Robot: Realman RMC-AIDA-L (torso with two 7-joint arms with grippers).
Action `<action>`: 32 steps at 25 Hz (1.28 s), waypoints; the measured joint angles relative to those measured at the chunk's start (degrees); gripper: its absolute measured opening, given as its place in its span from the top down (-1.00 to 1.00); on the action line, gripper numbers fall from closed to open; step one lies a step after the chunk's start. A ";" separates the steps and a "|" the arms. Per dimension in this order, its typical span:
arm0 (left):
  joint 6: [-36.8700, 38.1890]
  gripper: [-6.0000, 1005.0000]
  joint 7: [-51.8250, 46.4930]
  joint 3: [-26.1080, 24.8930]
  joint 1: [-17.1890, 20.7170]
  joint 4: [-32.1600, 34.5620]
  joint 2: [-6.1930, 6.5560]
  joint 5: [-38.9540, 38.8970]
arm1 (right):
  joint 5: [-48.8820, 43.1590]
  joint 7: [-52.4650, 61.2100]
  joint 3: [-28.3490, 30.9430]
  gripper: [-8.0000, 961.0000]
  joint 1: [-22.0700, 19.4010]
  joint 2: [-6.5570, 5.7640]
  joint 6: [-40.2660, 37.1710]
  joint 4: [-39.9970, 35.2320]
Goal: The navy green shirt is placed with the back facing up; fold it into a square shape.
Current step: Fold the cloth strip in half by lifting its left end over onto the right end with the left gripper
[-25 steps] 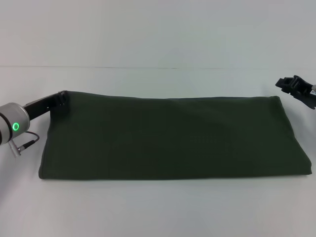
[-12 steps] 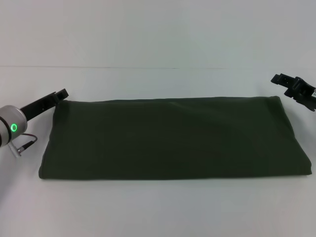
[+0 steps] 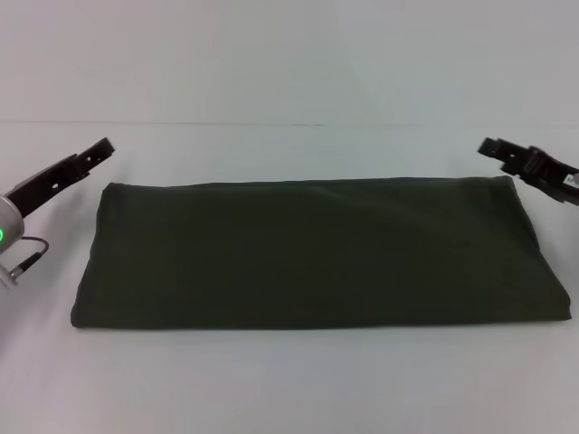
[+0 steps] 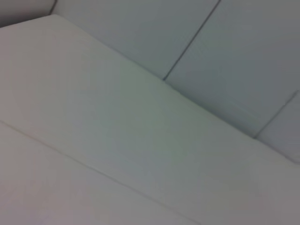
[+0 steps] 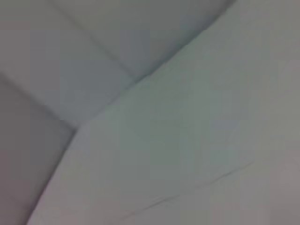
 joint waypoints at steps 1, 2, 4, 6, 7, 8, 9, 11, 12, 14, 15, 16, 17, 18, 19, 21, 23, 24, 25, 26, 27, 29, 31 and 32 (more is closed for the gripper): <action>2.58 -0.34 -0.87 0.05 0.52 0.39 0.28 0.38 | -0.07 -1.74 -0.22 -0.39 -0.08 -0.16 -2.29 -0.15; 5.59 -0.38 -2.37 0.08 1.13 0.91 0.73 0.96 | -0.20 -3.31 -0.83 -0.38 -0.20 -0.40 -4.35 -0.22; 11.17 -0.47 -6.86 0.08 2.31 2.29 1.58 2.98 | -0.38 -7.36 -3.43 -0.38 -0.43 -1.09 -9.16 -0.30; 15.40 -0.76 -13.72 -0.06 3.39 4.38 2.29 6.06 | -0.38 -11.80 -7.11 -0.37 -0.66 -1.60 -12.45 -0.41; 16.84 -0.76 -16.86 -0.20 3.77 5.21 2.59 7.65 | -0.39 -14.05 -8.81 -0.37 -0.67 -1.64 -13.23 -0.46; 18.30 -0.76 -19.57 -0.30 4.14 5.94 2.93 9.12 | -0.39 -16.59 -10.78 -0.36 -0.68 -1.59 -13.91 -0.53; 19.94 -0.76 -21.84 -0.42 4.42 6.58 3.22 10.59 | -0.39 -19.17 -12.77 -0.36 -0.68 -1.40 -14.30 -0.69; 23.93 -0.76 -25.29 -0.58 4.93 7.91 3.70 13.13 | -0.40 -24.31 -16.23 -0.36 -0.75 -0.64 -14.71 -1.33; 26.88 -0.76 -27.53 -0.83 5.24 8.99 3.97 14.76 | -0.39 -26.89 -17.77 -0.36 -0.84 -0.20 -14.89 -1.83; 29.93 -0.76 -30.08 -1.52 5.44 10.09 4.25 16.65 | -0.38 -31.36 -20.61 -0.36 -0.98 0.48 -15.08 -2.55; 32.03 -0.76 -31.75 -2.34 5.55 10.74 4.51 17.92 | -0.39 -32.71 -21.63 -0.38 -1.00 0.66 -15.28 -2.66; 33.84 -0.76 -33.29 -3.30 5.64 11.14 4.86 19.04 | -0.39 -33.91 -22.64 -0.40 -1.02 0.77 -15.45 -2.73; 35.18 -0.76 -34.59 -4.23 5.70 11.41 5.19 19.97 | -0.38 -34.75 -23.40 -0.42 -1.02 0.81 -15.66 -2.74; 36.31 -0.76 -36.01 -5.26 5.73 11.64 5.56 21.11 | -0.38 -35.45 -23.93 -0.44 -1.02 0.82 -15.84 -2.74; 36.71 -0.76 -36.53 -5.87 5.73 11.85 5.81 21.94 | -0.37 -36.12 -24.34 -0.46 -1.02 0.83 -15.96 -2.73; 37.26 -0.76 -37.46 -6.70 5.49 12.67 6.37 24.32 | -0.23 -37.87 -24.75 -0.55 -1.08 0.85 -16.20 -2.61; 37.35 -0.76 -38.10 -6.91 5.08 13.38 6.76 26.51 | -0.11 -40.07 -24.89 -0.69 -1.32 0.89 -16.48 -2.45; 37.14 -0.76 -38.85 -7.00 4.87 13.57 6.88 27.70 | -0.09 -41.49 -24.91 -0.76 -1.42 0.93 -16.73 -2.42; 36.59 -0.76 -39.63 -7.05 4.61 13.70 7.00 28.86 | -0.09 -41.49 -24.91 -0.76 -1.42 0.93 -16.73 -2.42; 36.01 -0.76 -40.16 -6.99 4.39 13.77 7.04 29.77 | -0.10 -42.12 -24.99 -0.76 -1.43 0.94 -16.85 -2.42; 35.36 -0.76 -40.58 -6.85 4.20 13.81 7.04 30.32 | -0.12 -42.58 -25.14 -0.77 -1.43 0.95 -17.04 -2.44; 34.31 -0.76 -41.37 -6.56 3.80 13.80 7.09 30.90 | -0.11 -43.45 -25.49 -0.77 -1.44 0.98 -17.54 -2.53; 33.81 -0.76 -42.09 -6.35 3.51 13.68 7.17 31.60 | -0.12 -44.48 -25.80 -0.77 -1.45 1.02 -17.99 -2.57; 33.50 -0.76 -42.47 -6.24 3.39 13.65 7.22 32.13 | -0.14 -45.03 -25.98 -0.77 -1.45 1.03 -18.06 -2.56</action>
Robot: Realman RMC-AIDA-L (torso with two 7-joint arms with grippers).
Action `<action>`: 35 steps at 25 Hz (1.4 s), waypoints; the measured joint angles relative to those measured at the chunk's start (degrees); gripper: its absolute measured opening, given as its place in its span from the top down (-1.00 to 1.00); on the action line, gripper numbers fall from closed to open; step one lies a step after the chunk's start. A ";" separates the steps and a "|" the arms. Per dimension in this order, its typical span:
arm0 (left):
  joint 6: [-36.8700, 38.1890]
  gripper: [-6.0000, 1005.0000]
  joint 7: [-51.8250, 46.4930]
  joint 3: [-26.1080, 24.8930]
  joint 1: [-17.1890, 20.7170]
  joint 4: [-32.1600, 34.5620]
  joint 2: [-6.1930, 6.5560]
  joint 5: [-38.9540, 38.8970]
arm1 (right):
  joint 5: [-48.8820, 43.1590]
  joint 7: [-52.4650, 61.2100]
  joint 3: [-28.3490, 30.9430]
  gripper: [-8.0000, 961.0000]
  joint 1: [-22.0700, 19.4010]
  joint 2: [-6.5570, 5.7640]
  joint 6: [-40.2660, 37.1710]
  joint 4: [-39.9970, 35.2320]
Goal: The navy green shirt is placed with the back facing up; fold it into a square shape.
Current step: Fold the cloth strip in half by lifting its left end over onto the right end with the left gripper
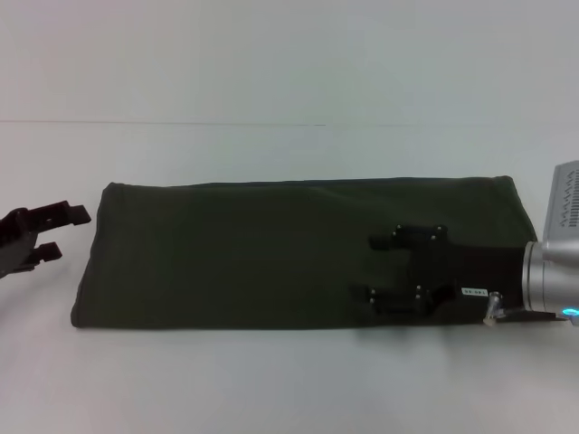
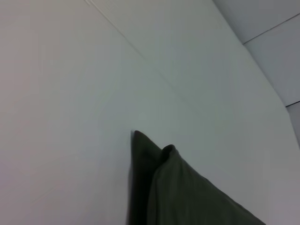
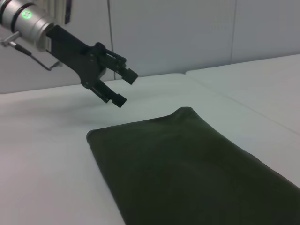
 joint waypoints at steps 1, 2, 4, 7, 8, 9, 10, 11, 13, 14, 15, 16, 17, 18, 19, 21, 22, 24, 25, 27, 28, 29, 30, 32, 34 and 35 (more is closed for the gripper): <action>-0.39 -0.76 -0.54 0.18 -0.20 -0.05 0.04 0.78 | 0.02 -0.46 -0.27 -0.77 0.00 0.03 -0.04 0.04; -0.64 -0.76 -0.92 0.28 -0.34 -0.09 0.07 1.32 | 0.08 -0.80 -0.47 -0.77 0.00 0.05 -0.06 0.10; -1.15 -0.76 -1.45 0.66 -0.85 -0.20 0.13 2.54 | 0.15 -1.13 -0.66 -0.77 -0.01 0.08 -0.08 0.15; -3.14 -0.76 -1.61 1.99 -1.22 -0.24 0.08 3.11 | 0.16 -1.22 -0.70 -0.77 0.10 0.13 0.22 0.20; -4.16 -0.76 -1.68 2.41 -1.21 -0.31 -0.07 3.11 | 0.16 -1.22 -0.70 -0.77 0.10 0.13 0.22 0.20; -5.15 -0.76 -1.78 2.82 -1.24 -0.47 -0.22 3.05 | 0.16 -1.23 -0.72 -0.77 0.21 0.17 0.58 0.27; -6.16 -0.76 -1.83 3.26 -1.33 -0.79 -0.37 3.00 | 0.16 -1.23 -0.72 -0.77 0.21 0.17 0.58 0.27; -6.67 -0.76 -1.82 3.65 -1.39 -1.12 -0.41 2.99 | 0.18 -1.23 -0.71 -0.77 0.24 0.19 0.64 0.31; -7.93 -0.76 -1.82 4.60 -1.64 -2.04 -0.39 3.02 | 0.21 -1.23 -0.70 -0.77 0.28 0.19 0.68 0.35; -8.32 -0.76 -1.82 4.85 -1.69 -2.26 -0.37 3.02 | 0.22 -1.23 -0.70 -0.77 0.31 0.19 0.69 0.38; -8.62 -0.76 -1.82 5.05 -1.73 -2.43 -0.36 3.02 | 0.22 -1.21 -0.71 -0.77 0.32 0.19 0.69 0.39; -8.89 -0.76 -1.82 5.28 -1.79 -2.48 -0.36 3.02 | 0.23 -1.16 -0.71 -0.77 0.30 0.19 0.69 0.40; -9.10 -0.76 -1.81 5.52 -1.82 -2.50 -0.36 3.03 | 0.23 -1.10 -0.70 -0.77 0.28 0.18 0.69 0.41; -9.26 -0.76 -1.81 5.73 -1.83 -2.52 -0.37 3.03 | 0.23 -1.07 -0.69 -0.77 0.26 0.18 0.72 0.41; -9.45 -0.76 -1.82 5.82 -1.83 -2.52 -0.39 3.04 | 0.23 -1.06 -0.67 -0.77 0.25 0.18 0.77 0.42; -9.98 -0.76 -1.82 6.00 -1.83 -2.58 -0.46 3.05 | 0.22 -1.01 -0.66 -0.77 0.24 0.18 0.84 0.44; -10.39 -0.76 -1.79 6.11 -1.81 -2.78 -0.52 3.06 | 0.23 -0.99 -0.66 -0.77 0.24 0.18 0.84 0.44; -10.98 -0.76 -1.57 6.18 -1.75 -3.21 -0.59 3.08 | 0.22 -0.90 -0.65 -0.77 0.25 0.18 0.86 0.45; -11.14 -0.76 -1.46 6.20 -1.72 -3.37 -0.60 3.09 | 0.23 -0.88 -0.65 -0.77 0.25 0.18 0.87 0.45; -11.27 -0.76 -1.36 6.25 -1.69 -3.66 -0.60 3.17 | 0.22 -0.86 -0.65 -0.77 0.26 0.18 0.89 0.45; -11.29 -0.76 -1.35 6.27 -1.69 -3.79 -0.58 3.21 | 0.23 -0.86 -0.65 -0.77 0.26 0.18 0.91 0.45; -11.28 -0.76 -1.34 6.29 -1.68 -3.93 -0.56 3.25 | 0.23 -0.85 -0.66 -0.77 0.26 0.18 0.93 0.45; -11.27 -0.76 -1.34 6.29 -1.67 -4.04 -0.54 3.26 | 0.23 -0.85 -0.68 -0.77 0.26 0.18 0.95 0.47; -11.24 -0.76 -1.29 6.30 -1.62 -4.12 -0.53 3.27 | 0.22 -0.80 -0.71 -0.77 0.27 0.19 1.06 0.57; -11.26 -0.76 -1.15 6.38 -1.58 -4.38 -0.56 3.29 | 0.22 -0.78 -0.72 -0.77 0.26 0.23 1.20 0.69; -11.29 -0.76 -1.09 6.42 -1.57 -4.47 -0.57 3.28 | 0.22 -0.78 -0.73 -0.77 0.27 0.26 1.21 0.76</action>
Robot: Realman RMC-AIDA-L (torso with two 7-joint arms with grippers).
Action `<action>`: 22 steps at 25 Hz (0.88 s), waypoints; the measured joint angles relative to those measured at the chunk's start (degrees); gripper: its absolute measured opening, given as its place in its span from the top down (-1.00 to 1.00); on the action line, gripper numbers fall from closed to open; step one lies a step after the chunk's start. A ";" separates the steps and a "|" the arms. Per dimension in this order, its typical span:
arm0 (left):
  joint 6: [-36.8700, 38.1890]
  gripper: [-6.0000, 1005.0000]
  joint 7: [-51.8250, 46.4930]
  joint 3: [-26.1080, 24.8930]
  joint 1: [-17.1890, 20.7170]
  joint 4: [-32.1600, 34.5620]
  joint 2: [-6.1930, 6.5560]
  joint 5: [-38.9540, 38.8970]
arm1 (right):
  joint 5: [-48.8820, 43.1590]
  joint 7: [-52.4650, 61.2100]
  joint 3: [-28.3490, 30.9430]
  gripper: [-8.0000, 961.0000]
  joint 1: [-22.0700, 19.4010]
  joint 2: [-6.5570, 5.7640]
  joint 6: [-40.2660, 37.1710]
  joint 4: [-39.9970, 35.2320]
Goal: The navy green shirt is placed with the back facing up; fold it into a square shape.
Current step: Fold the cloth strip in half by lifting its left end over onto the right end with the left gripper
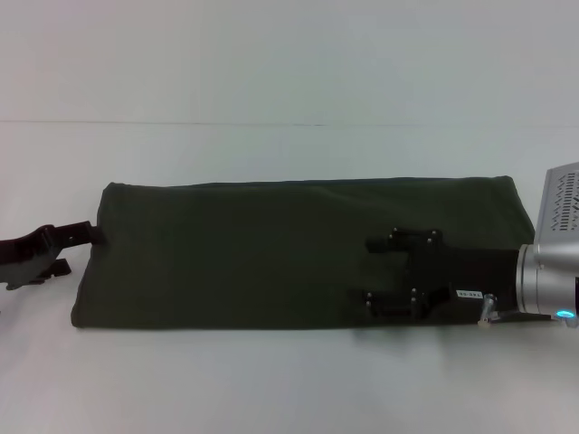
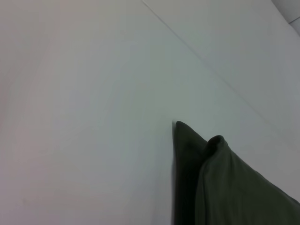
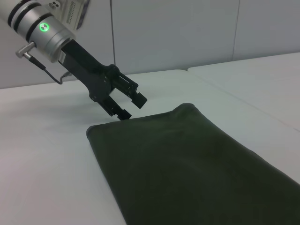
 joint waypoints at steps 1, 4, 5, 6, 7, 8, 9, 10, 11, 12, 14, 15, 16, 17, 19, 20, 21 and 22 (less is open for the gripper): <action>-0.03 -0.76 0.03 0.03 0.01 -0.07 0.00 0.00 | 0.00 0.00 -0.01 -0.77 0.00 0.00 0.01 0.03; -0.24 -0.76 0.05 0.05 0.13 -0.11 -0.02 0.00 | 0.00 0.02 -0.01 -0.77 -0.05 0.01 -0.02 0.09; -0.31 -0.76 0.05 0.05 0.18 -0.11 -0.03 0.00 | 0.00 0.02 -0.01 -0.77 -0.05 0.01 -0.02 0.09; -0.34 -0.76 0.05 0.05 0.20 -0.11 -0.05 0.00 | 0.00 0.02 -0.01 -0.77 -0.05 0.01 -0.04 0.09; -0.34 -0.76 0.05 0.04 0.22 -0.13 -0.08 0.00 | 0.00 0.03 -0.01 -0.77 -0.06 0.01 -0.05 0.09; -0.34 -0.76 0.05 0.04 0.22 -0.15 -0.11 0.00 | 0.00 0.03 -0.01 -0.77 -0.06 0.01 -0.03 0.09; -0.34 -0.76 0.05 0.04 0.23 -0.18 -0.13 0.00 | 0.00 0.03 -0.01 -0.77 -0.07 0.01 0.00 0.14; -0.33 -0.76 0.05 0.03 0.26 -0.20 -0.16 0.00 | 0.00 0.03 -0.01 -0.77 -0.07 0.01 0.01 0.23; -0.32 -0.76 0.05 0.02 0.28 -0.20 -0.16 0.00 | 0.00 0.03 -0.01 -0.77 -0.07 0.01 0.01 0.33; -0.32 -0.76 0.04 0.02 0.30 -0.20 -0.16 0.00 | 0.00 0.04 -0.01 -0.77 -0.05 0.01 0.01 0.38; -0.31 -0.76 0.04 0.02 0.30 -0.20 -0.16 0.00 | -0.01 0.04 -0.01 -0.77 -0.01 0.01 0.01 0.42; -0.31 -0.76 0.04 0.02 0.30 -0.20 -0.16 0.00 | -0.01 0.04 -0.01 -0.77 -0.01 0.01 0.01 0.42; -0.30 -0.76 0.04 0.02 0.30 -0.20 -0.16 0.00 | 0.00 0.03 -0.01 -0.77 -0.01 0.01 0.02 0.42; -0.30 -0.76 0.04 0.02 0.30 -0.20 -0.16 0.00 | 0.00 0.04 -0.01 -0.77 0.00 0.01 0.01 0.42; -0.35 -0.76 0.04 0.02 0.30 -0.20 -0.16 0.00 | 0.00 0.04 -0.01 -0.77 0.00 0.01 0.01 0.42; -0.35 -0.76 0.04 0.02 0.30 -0.20 -0.16 0.00 | 0.00 0.04 -0.01 -0.77 0.00 0.01 0.00 0.42; -0.88 -0.76 0.04 0.03 0.33 -0.48 -0.19 0.00 | 0.00 0.04 -0.01 -0.77 0.00 0.01 -0.02 0.43; -1.02 -0.76 0.03 0.02 0.33 -0.58 -0.19 0.00 | 0.00 0.04 -0.01 -0.77 0.00 0.01 -0.07 0.45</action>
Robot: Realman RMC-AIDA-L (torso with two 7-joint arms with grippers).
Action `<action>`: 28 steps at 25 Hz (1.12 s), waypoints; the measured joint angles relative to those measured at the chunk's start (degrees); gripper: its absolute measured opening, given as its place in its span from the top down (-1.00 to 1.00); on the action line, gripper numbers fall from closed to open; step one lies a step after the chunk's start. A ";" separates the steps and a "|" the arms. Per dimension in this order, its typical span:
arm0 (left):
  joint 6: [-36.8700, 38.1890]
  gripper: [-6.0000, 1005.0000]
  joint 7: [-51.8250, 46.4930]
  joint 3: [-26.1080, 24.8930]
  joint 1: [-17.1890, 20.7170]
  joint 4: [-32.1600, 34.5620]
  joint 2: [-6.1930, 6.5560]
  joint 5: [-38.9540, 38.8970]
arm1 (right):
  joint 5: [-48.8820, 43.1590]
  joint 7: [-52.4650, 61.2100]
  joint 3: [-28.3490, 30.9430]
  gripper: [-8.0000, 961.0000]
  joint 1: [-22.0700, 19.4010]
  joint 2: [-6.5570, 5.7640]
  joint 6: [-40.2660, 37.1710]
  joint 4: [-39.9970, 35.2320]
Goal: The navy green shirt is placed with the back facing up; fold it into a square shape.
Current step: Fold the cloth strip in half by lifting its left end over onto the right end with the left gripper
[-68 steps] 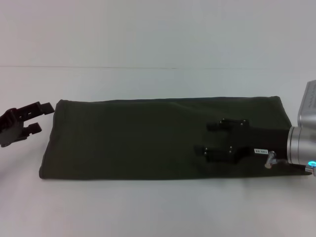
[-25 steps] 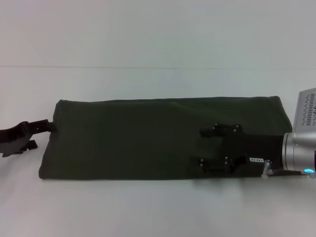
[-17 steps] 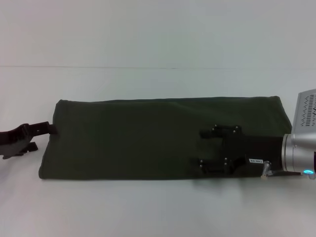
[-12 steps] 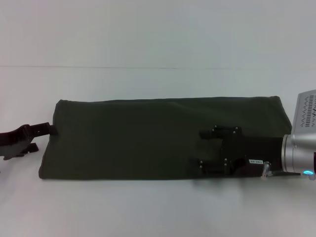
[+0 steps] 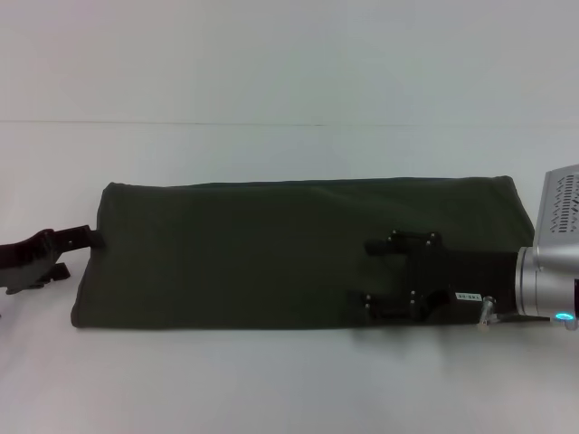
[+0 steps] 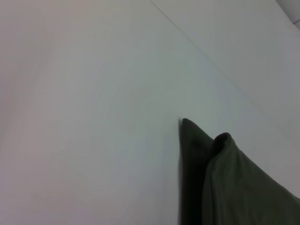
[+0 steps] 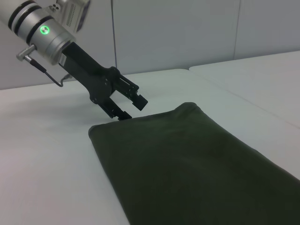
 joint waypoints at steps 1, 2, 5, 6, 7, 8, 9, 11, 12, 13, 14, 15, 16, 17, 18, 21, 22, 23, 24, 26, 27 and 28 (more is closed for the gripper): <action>-0.23 -0.76 0.00 0.00 0.00 -0.13 0.00 0.00 | 0.00 0.00 0.00 -0.77 0.00 0.00 -0.03 0.01; -0.41 -0.76 0.00 0.01 0.01 -0.26 -0.01 0.00 | 0.00 0.00 0.00 -0.77 0.00 0.00 -0.04 0.02; -0.88 -0.76 0.00 0.00 0.03 -0.41 -0.03 0.00 | 0.00 0.00 0.00 -0.77 0.00 0.00 0.00 0.02; -1.01 -0.76 0.00 0.00 0.03 -0.45 -0.03 0.00 | 0.00 0.00 0.00 -0.77 0.00 0.00 0.00 0.03; -1.08 -0.76 0.00 0.01 0.04 -0.49 -0.04 0.00 | 0.00 0.00 0.00 -0.77 0.00 0.00 0.01 0.03; -1.14 -0.76 0.00 0.00 0.04 -0.51 -0.05 0.00 | 0.00 0.00 0.02 -0.77 0.00 0.00 0.02 0.03; -1.19 -0.76 0.00 0.01 0.05 -0.54 -0.05 0.00 | 0.00 0.00 0.07 -0.77 0.00 0.00 0.03 0.03; -1.33 -0.76 0.00 0.00 0.05 -0.63 -0.05 0.00 | 0.00 0.00 0.18 -0.77 0.00 0.00 0.04 0.03; -1.36 -0.76 0.01 0.01 0.05 -0.81 -0.05 0.00 | -0.01 0.00 0.26 -0.77 0.00 0.00 0.05 0.03; -1.36 -0.76 0.03 0.01 0.05 -0.92 -0.05 0.00 | 0.00 0.00 0.30 -0.77 0.00 0.00 0.06 0.03; -1.37 -0.76 0.07 0.01 0.04 -1.07 -0.06 0.00 | 0.00 0.00 0.34 -0.77 0.00 0.00 0.07 0.03; -1.37 -0.76 0.12 0.00 0.00 -1.14 -0.05 0.00 | 0.00 0.00 0.38 -0.77 0.00 0.00 0.08 0.03; -1.38 -0.76 0.15 0.01 -0.06 -1.21 -0.05 0.00 | 0.00 0.00 0.40 -0.77 0.01 0.00 0.08 0.03; -1.39 -0.76 0.17 0.00 -0.13 -1.33 -0.05 0.00 | 0.00 0.00 0.41 -0.77 0.03 0.00 0.08 0.03; -1.38 -0.76 0.17 0.01 -0.21 -1.56 -0.05 0.00 | 0.00 0.00 0.42 -0.77 0.06 0.00 0.08 0.03; -1.42 -0.76 0.23 0.35 -0.49 -2.46 -0.04 -0.16 | 0.00 0.00 0.44 -0.77 0.09 0.00 0.08 0.03; -1.47 -0.76 0.25 0.65 -0.56 -2.62 -0.04 -0.27 | 0.00 0.00 0.44 -0.77 0.09 0.00 0.08 0.03; -1.56 -0.76 0.27 1.04 -0.67 -2.75 -0.06 -0.38 | 0.00 0.00 0.45 -0.77 0.09 0.00 0.08 0.03; -1.74 -0.76 0.27 1.46 -0.84 -2.95 -0.10 -0.50 | 0.00 0.00 0.45 -0.77 0.09 0.00 0.08 0.03; -2.00 -0.76 0.27 1.87 -1.24 -3.44 -0.17 -0.57 | 0.00 0.00 0.47 -0.77 0.09 0.00 0.08 0.03; -2.13 -0.76 0.27 1.99 -1.51 -3.82 -0.18 -0.59 | 0.00 0.01 0.50 -0.77 0.09 0.00 0.08 0.03; -2.27 -0.76 0.28 2.06 -1.83 -4.25 -0.18 -0.61 | 0.00 0.03 0.52 -0.77 0.09 0.00 0.08 0.03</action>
